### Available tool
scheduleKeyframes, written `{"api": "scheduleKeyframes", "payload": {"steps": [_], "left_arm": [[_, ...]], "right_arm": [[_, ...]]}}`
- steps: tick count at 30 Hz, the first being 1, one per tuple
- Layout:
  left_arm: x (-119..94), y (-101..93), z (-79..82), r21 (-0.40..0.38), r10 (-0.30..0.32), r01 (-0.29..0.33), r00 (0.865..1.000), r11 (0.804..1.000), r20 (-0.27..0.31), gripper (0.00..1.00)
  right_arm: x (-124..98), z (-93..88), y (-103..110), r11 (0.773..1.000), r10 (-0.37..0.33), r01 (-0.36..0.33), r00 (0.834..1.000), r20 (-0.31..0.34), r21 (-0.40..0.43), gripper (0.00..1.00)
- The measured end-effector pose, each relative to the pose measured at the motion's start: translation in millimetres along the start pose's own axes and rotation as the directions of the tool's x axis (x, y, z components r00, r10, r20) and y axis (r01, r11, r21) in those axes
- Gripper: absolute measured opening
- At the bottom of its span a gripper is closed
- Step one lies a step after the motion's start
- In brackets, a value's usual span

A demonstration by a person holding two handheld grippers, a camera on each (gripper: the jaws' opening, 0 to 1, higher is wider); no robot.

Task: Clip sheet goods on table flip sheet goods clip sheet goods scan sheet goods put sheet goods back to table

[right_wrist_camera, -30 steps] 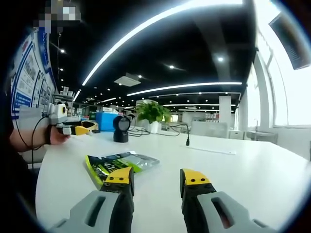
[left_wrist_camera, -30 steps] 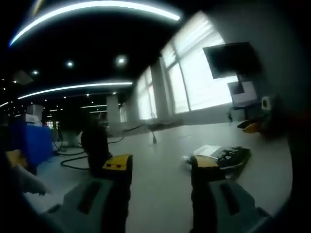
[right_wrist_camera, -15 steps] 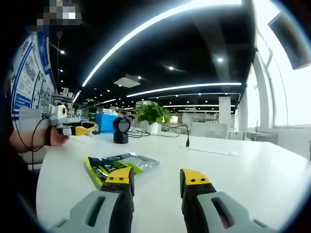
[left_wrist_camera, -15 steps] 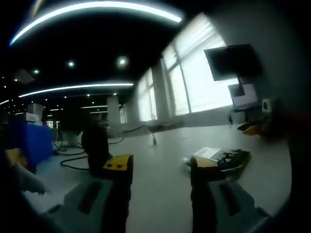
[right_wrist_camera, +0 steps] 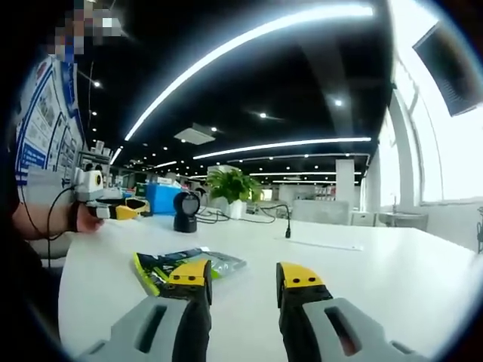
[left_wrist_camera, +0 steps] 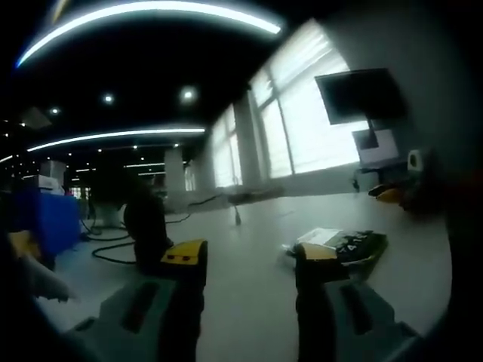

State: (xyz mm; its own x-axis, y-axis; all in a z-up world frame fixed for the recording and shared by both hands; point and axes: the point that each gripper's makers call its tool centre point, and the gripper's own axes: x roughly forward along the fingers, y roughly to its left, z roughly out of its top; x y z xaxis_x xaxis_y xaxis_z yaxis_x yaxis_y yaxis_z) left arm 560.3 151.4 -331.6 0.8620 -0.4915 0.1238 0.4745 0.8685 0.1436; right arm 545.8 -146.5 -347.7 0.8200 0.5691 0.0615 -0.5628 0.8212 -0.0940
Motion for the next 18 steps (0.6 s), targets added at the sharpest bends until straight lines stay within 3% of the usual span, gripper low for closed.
{"api": "scheduleKeyframes", "payload": {"steps": [18], "left_arm": [[0.6,1.8,-2.0,-0.002,0.000,0.000,1.000,1.000,-0.005,0.39]], "right_arm": [[0.7,-0.5,4.3,1.000,0.014,-0.014,1.000,-0.002,-0.002,0.34]]}}
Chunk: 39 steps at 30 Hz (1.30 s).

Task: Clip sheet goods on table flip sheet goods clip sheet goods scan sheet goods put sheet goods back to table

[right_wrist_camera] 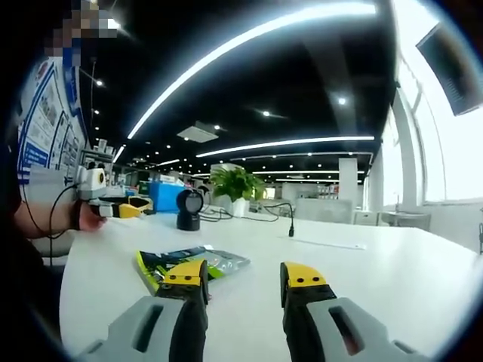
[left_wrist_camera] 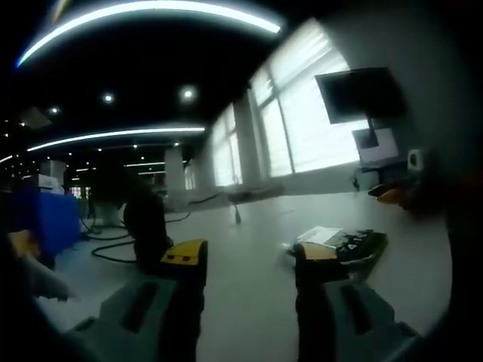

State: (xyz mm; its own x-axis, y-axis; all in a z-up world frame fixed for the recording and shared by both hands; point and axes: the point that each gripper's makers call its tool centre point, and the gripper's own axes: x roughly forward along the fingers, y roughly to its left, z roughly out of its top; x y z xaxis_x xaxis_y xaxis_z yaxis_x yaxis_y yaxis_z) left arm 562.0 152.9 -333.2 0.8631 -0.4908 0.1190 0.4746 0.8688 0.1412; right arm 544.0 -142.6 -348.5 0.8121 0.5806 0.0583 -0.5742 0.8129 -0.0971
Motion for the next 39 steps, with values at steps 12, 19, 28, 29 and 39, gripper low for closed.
{"api": "scheduleKeyframes", "payload": {"steps": [12,19,28,29,39], "left_arm": [[0,-0.8,-1.5,0.002,-0.003,0.003,1.000,1.000,-0.007,0.39],[1,-0.2,-2.9,-0.002,-0.002,0.002,1.000,1.000,-0.012,0.39],[1,-1.2,-3.2,-0.002,-0.008,0.008,1.000,1.000,-0.013,0.39],[1,-1.5,-3.3,-0.001,-0.009,0.009,1.000,1.000,-0.014,0.39],[2,-1.7,-3.8,0.002,-0.007,0.007,1.000,1.000,-0.018,0.39]], "right_arm": [[-1,2.8,-1,1.000,-0.004,0.004,1.000,0.013,0.000,0.34],[-1,2.4,-2,1.000,-0.009,0.009,1.000,0.013,-0.003,0.36],[0,3.5,2,1.000,0.008,-0.008,1.000,0.013,0.001,0.36],[0,5.9,1,1.000,0.005,-0.006,1.000,0.024,0.019,0.36],[7,12.6,17,0.999,0.037,-0.037,0.999,0.038,0.013,0.36]]}}
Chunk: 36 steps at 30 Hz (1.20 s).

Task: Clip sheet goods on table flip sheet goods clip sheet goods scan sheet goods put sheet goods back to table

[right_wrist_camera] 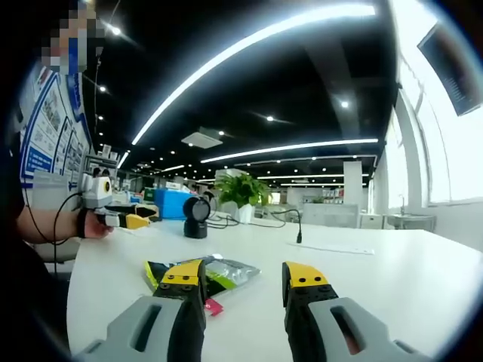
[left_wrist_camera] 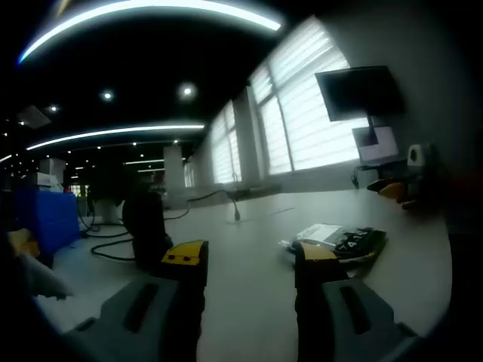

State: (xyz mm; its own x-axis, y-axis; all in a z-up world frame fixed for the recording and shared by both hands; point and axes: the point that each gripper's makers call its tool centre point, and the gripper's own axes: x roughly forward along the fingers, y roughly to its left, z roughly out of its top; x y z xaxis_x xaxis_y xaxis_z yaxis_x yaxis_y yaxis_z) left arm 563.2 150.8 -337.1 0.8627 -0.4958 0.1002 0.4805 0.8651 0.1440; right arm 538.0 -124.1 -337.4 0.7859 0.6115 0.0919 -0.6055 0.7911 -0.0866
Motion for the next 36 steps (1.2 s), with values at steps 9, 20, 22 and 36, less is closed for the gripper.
{"api": "scheduleKeyframes", "payload": {"steps": [9,20,22,36], "left_arm": [[0,-0.3,0.0,-0.003,0.000,0.000,1.000,1.000,0.000,0.39],[-1,-0.8,0.3,-0.002,0.002,-0.002,1.000,1.000,0.000,0.39],[-1,-1.4,0.3,0.000,0.001,-0.001,1.000,1.000,-0.001,0.39],[-2,-5.1,0.4,0.011,-0.005,0.005,1.000,1.000,-0.003,0.39]], "right_arm": [[6,8.2,12,0.999,0.034,-0.035,0.999,0.018,0.036,0.37],[15,17.3,35,0.995,0.070,-0.070,0.998,-0.006,-0.074,0.38],[18,17.7,44,0.992,0.090,-0.091,0.996,-0.016,-0.088,0.38],[39,-1.8,85,0.967,0.193,-0.207,0.976,-0.103,-0.146,0.39]]}}
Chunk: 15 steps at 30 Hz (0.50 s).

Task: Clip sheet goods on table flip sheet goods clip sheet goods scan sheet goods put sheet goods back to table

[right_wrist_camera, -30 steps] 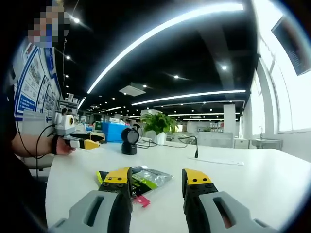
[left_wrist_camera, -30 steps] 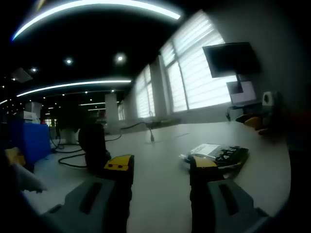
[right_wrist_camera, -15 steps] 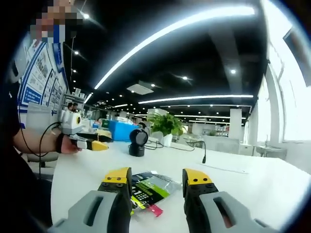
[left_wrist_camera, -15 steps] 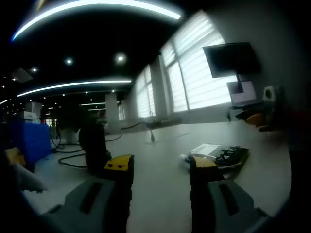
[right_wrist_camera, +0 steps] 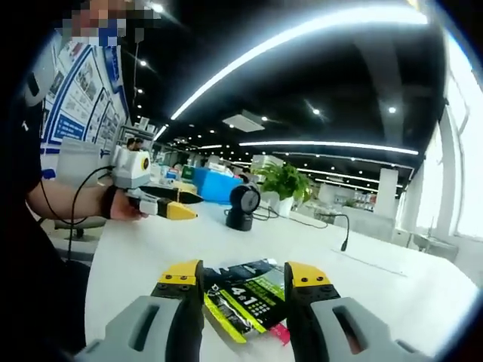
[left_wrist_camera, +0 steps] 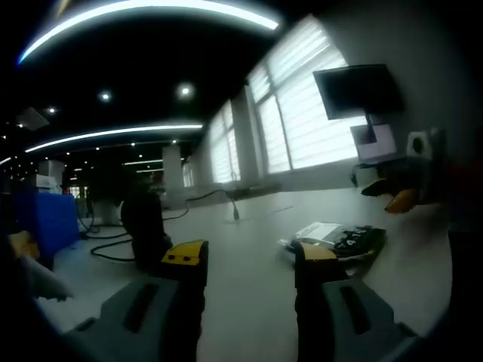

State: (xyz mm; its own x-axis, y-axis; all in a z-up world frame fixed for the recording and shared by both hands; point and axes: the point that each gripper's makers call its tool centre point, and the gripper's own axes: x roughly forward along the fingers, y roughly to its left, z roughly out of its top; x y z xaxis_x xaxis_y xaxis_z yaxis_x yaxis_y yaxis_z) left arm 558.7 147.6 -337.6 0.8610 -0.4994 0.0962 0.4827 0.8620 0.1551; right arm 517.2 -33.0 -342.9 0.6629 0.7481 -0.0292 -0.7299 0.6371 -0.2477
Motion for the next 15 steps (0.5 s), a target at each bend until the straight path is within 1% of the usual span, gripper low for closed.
{"api": "scheduleKeyframes", "payload": {"steps": [2,6,7,9,15], "left_arm": [[0,-0.3,0.1,0.000,0.000,0.000,1.000,1.000,0.000,0.39],[-1,-0.7,-0.1,-0.001,0.000,0.000,1.000,1.000,-0.001,0.39],[-1,-1.2,-0.3,0.001,0.000,0.000,1.000,1.000,-0.002,0.39],[-1,-2.1,-0.5,0.005,-0.001,0.001,1.000,1.000,-0.004,0.39],[-1,-3.6,-0.5,0.006,-0.004,0.004,1.000,1.000,-0.006,0.39]], "right_arm": [[3,2.8,6,0.999,0.023,-0.024,1.000,0.014,0.047,0.39],[9,2.6,8,0.998,0.029,-0.030,0.999,0.014,0.058,0.38],[10,-1.6,9,1.000,0.029,-0.029,1.000,-0.011,0.007,0.38],[14,-6.6,14,0.998,0.037,-0.039,0.999,-0.039,-0.047,0.38],[25,-16.3,34,0.992,0.081,-0.087,0.994,-0.071,-0.094,0.38]]}}
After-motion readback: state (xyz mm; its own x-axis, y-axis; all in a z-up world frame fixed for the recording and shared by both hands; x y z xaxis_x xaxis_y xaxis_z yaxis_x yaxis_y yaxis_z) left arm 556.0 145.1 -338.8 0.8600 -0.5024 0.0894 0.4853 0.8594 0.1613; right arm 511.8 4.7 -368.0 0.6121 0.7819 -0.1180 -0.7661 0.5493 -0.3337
